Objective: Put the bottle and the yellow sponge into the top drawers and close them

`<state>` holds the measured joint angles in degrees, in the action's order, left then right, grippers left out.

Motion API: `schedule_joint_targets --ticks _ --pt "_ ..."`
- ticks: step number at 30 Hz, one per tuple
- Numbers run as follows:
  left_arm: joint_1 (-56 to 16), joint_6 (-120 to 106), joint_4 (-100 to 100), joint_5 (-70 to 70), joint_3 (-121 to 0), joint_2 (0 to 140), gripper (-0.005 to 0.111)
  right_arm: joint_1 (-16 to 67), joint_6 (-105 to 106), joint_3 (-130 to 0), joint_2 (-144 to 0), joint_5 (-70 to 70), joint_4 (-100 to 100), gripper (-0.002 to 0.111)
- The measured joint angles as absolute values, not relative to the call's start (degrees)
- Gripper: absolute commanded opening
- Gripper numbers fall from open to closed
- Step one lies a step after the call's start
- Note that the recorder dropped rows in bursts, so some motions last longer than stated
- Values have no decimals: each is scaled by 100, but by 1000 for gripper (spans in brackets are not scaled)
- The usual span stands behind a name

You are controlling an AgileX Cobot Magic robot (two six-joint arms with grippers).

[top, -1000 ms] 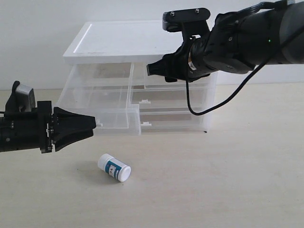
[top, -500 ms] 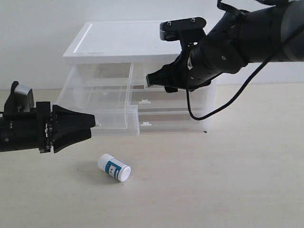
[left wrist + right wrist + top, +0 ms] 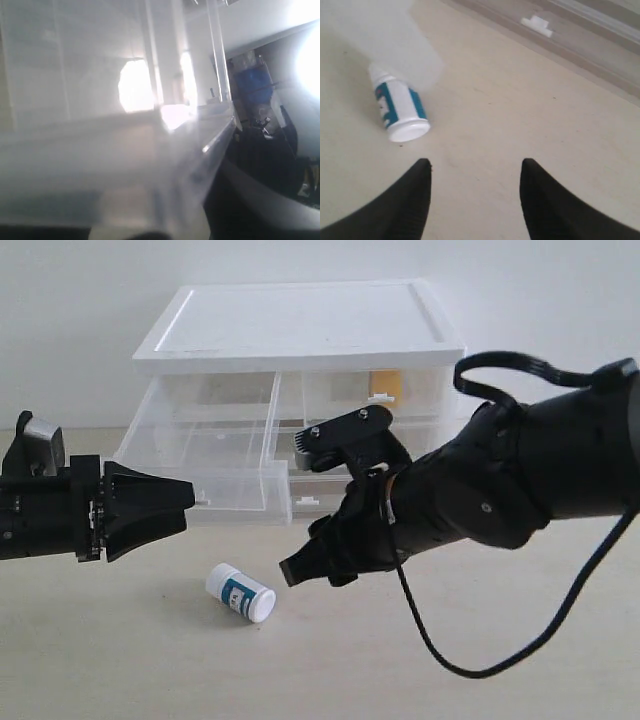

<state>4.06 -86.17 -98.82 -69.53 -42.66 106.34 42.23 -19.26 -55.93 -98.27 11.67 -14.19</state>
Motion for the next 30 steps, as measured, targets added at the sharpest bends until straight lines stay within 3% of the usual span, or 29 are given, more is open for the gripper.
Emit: schedule_joint_targets --ticks 18,30 --pt "406 -8641 -9882 -6953 -4266 10634 53 4592 -1697 -5495 -10909 -722 -1393 49" --pt "406 -8641 -9903 -6953 -4266 10634 53 4799 -1658 -6122 -11541 -914 -1500 49"
